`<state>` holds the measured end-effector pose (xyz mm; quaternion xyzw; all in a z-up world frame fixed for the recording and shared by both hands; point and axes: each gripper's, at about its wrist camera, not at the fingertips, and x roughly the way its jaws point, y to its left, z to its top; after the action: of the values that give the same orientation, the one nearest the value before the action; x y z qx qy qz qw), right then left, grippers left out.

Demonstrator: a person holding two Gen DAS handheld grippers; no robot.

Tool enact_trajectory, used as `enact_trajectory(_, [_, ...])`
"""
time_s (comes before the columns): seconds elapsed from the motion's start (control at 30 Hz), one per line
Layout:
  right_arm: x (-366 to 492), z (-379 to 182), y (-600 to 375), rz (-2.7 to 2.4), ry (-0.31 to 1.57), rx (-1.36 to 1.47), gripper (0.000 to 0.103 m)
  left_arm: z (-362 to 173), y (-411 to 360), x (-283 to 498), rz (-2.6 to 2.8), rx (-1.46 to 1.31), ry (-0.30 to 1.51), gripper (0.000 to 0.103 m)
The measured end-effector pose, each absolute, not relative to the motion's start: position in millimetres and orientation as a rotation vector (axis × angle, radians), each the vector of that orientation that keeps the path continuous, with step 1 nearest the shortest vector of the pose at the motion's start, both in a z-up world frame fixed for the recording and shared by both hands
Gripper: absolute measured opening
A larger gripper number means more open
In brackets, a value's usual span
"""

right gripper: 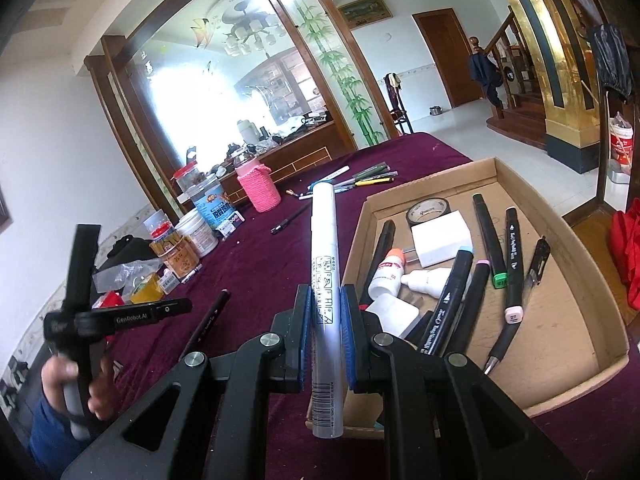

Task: Organize rigid objects
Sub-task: 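Carry the black marker and white paint marker over the tray with both tools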

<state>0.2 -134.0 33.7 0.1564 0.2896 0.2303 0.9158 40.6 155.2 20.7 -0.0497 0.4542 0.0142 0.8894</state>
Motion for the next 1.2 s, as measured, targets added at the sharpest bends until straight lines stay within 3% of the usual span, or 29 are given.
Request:
enact_trajectory(0.43, [-2, 35, -131, 0.487, 0.594, 0.309, 0.013, -35, 186, 75, 0.058, -0.192, 1.135, 0.028])
enact_trajectory(0.47, [-2, 36, -131, 0.486, 0.593, 0.311, 0.013, -35, 185, 74, 0.067, -0.186, 1.121, 0.027])
enact_trajectory(0.53, [-2, 36, -132, 0.483, 0.593, 0.313, 0.013, -35, 186, 74, 0.081, -0.176, 1.114, 0.015])
enact_trajectory(0.63, [-2, 36, -131, 0.484, 0.594, 0.313, 0.013, -34, 186, 70, 0.086, -0.172, 1.1, 0.012])
enact_trajectory(1.2, [0, 41, -155, 0.414, 0.572, 0.337, 0.013, 57, 104, 42, -0.074, -0.096, 0.797, 0.012])
